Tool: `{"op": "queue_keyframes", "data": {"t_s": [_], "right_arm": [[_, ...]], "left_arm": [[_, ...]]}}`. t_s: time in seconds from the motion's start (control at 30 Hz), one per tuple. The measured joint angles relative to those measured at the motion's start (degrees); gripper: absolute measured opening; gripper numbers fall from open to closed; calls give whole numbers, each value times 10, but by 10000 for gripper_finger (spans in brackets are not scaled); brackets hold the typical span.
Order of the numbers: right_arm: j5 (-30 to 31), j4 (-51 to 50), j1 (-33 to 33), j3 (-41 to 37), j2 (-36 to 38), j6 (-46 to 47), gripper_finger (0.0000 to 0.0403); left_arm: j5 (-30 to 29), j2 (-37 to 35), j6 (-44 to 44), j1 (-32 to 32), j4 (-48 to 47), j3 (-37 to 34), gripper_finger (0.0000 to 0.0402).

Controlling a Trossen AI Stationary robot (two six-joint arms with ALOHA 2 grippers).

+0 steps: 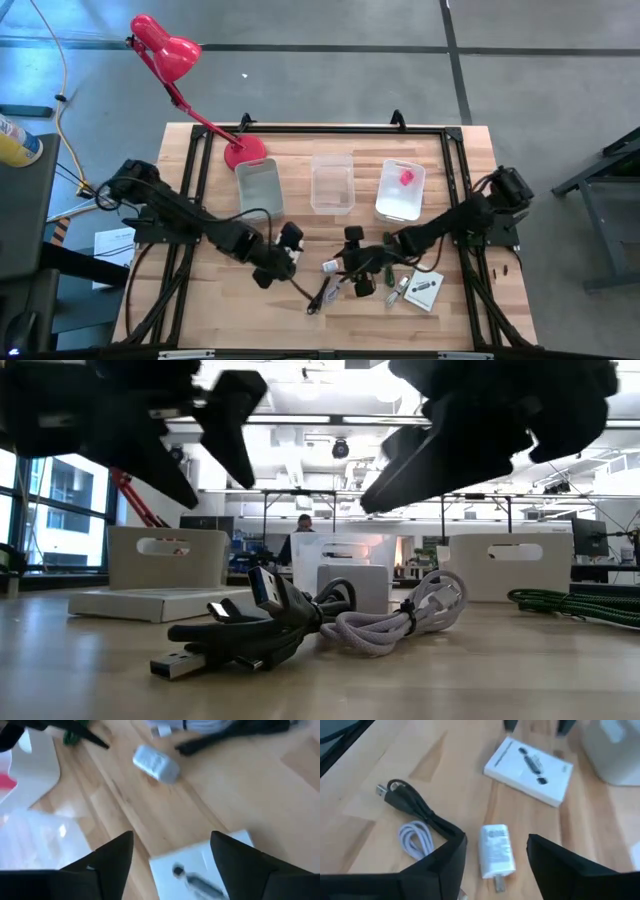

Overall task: Pick and place items into bin
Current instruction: Put the white charger adapter into the white bin

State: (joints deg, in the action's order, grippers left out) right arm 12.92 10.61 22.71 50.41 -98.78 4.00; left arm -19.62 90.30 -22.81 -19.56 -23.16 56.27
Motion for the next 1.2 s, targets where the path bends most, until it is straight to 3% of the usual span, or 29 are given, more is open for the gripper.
{"op": "queue_keyframes", "data": {"t_s": [0.2, 0.37, 0.93, 1.2], "right_arm": [[-9, -78, -15, 56, -39, 1, 217], [-24, -105, -24, 69, -53, 15, 211], [-43, -81, -37, 68, -89, 35, 197], [-44, -73, -39, 68, -89, 35, 165]], "left_arm": [[-62, -15, 38, -51, -32, 0, 277], [-81, -18, 49, -75, -39, 0, 275], [-81, -18, 56, -75, -40, 0, 271], [-83, -18, 56, -75, -40, 0, 271]]}}
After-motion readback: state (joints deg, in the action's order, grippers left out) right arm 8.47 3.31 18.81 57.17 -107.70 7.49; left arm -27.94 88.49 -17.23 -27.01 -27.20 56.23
